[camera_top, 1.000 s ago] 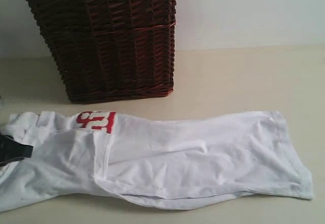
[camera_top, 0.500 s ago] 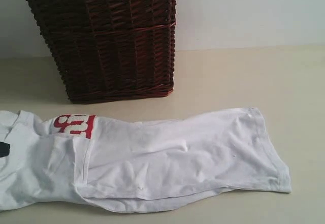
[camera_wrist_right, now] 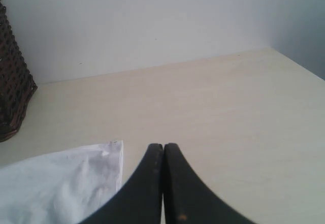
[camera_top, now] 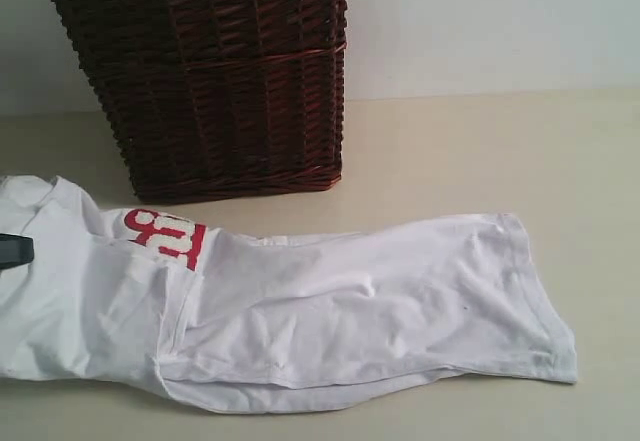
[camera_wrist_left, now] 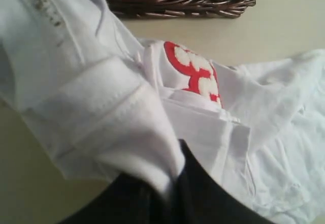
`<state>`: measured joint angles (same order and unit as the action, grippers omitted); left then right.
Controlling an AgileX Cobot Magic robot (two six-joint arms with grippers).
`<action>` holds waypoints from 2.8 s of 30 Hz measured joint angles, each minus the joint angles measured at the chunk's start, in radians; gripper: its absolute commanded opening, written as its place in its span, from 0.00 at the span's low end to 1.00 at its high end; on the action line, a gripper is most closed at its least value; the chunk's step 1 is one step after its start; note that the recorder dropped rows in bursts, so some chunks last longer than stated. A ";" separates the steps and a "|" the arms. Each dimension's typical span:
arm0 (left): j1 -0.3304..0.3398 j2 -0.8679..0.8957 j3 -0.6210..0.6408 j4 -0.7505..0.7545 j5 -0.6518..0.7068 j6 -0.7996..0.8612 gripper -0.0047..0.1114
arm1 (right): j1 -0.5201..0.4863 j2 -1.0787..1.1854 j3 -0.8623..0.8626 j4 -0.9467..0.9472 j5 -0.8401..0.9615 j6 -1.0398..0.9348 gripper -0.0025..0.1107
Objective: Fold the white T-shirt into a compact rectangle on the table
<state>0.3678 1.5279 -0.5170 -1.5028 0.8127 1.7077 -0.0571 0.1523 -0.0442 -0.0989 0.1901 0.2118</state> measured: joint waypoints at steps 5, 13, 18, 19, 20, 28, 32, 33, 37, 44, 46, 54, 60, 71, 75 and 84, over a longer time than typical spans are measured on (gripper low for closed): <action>0.000 0.000 0.000 -0.006 -0.089 -0.002 0.04 | 0.000 0.000 0.000 0.000 0.000 0.000 0.02; 0.066 0.018 0.000 -0.025 -0.246 -0.006 0.04 | 0.000 0.000 0.000 0.000 0.000 0.000 0.02; 0.168 0.030 0.000 -0.049 -0.263 -0.006 0.04 | 0.000 0.000 0.000 0.000 0.000 0.000 0.02; 0.193 0.030 0.000 -0.049 -0.268 -0.006 0.04 | 0.000 0.000 0.000 0.000 0.000 0.000 0.02; 0.213 0.032 0.000 -0.049 -0.270 -0.006 0.04 | 0.000 0.000 0.000 0.000 0.000 0.000 0.02; 0.338 0.007 0.002 -0.072 -0.200 0.034 0.04 | 0.000 0.000 0.000 0.000 0.000 0.000 0.02; 0.325 -0.050 0.002 -0.135 -0.139 0.045 0.04 | 0.000 0.000 0.000 0.000 0.000 0.000 0.02; 0.316 -0.066 0.002 -0.150 -0.136 0.051 0.04 | 0.000 0.000 0.000 0.000 0.000 0.000 0.02; 0.266 -0.119 0.002 -0.175 -0.126 0.078 0.04 | 0.000 0.000 0.000 0.000 0.000 0.000 0.02; 0.089 -0.139 0.002 -0.190 -0.124 0.089 0.04 | 0.000 0.000 0.000 0.000 0.000 0.000 0.02; 0.021 -0.139 0.002 -0.213 -0.124 0.089 0.04 | 0.000 0.000 0.000 0.000 0.000 0.000 0.02; -0.274 -0.139 -0.009 -0.225 -0.170 0.050 0.04 | 0.000 0.000 0.000 0.000 0.000 0.000 0.02; -0.449 -0.137 -0.120 -0.225 -0.230 0.013 0.04 | 0.000 0.000 0.000 0.000 0.000 0.000 0.02; -0.660 -0.045 -0.275 -0.227 -0.313 0.001 0.04 | 0.000 0.000 0.000 0.000 0.000 0.000 0.02; -0.732 0.015 -0.283 -0.227 -0.341 -0.001 0.04 | 0.000 0.000 0.000 0.000 0.000 0.000 0.02; -0.905 0.061 -0.400 -0.227 -0.412 -0.019 0.04 | 0.000 0.000 0.000 0.000 0.000 0.000 0.02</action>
<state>-0.5372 1.5884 -0.9168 -1.7302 0.4007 1.6889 -0.0571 0.1523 -0.0442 -0.0989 0.1901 0.2118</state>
